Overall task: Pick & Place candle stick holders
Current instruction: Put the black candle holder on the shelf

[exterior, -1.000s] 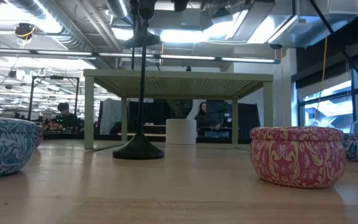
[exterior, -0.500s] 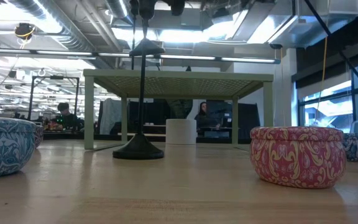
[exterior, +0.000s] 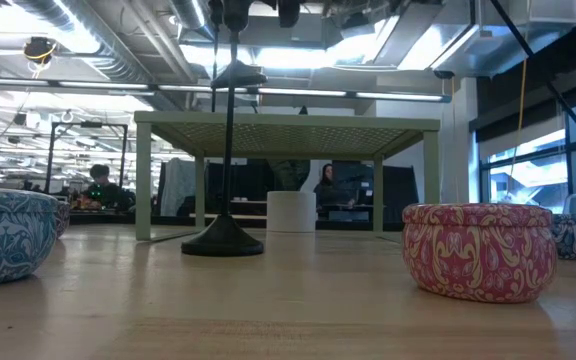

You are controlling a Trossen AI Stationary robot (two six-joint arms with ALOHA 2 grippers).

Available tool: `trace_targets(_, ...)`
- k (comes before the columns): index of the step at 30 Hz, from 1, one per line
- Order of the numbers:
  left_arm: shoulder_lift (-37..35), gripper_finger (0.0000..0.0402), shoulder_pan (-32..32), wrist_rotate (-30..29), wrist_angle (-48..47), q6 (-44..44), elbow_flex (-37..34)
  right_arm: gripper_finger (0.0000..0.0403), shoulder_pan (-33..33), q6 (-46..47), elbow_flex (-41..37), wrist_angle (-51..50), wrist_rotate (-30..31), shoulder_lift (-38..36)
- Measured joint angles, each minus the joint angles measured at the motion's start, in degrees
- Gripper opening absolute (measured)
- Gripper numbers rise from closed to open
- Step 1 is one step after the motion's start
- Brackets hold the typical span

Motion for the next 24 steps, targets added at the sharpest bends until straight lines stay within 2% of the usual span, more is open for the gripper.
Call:
trace_targets(10, -0.03, 0.0149, 0.04, -0.17, -1.59, 1.48, 0.00, 0.0052, 0.00, 0.16, 0.00, -0.29, 0.02, 0.00)
trace_targets(19, -0.04, 0.0184, 0.02, -4.37, -1.86, 3.46, 0.00, 0.0052, 0.07, 0.17, 0.00, -0.09, 0.14, 0.00)
trace_targets(24, -0.04, 0.0202, 0.00, -4.56, -1.86, 3.48, 0.00, 0.0047, 0.04, 1.57, 0.00, -0.19, 0.13, 0.00)
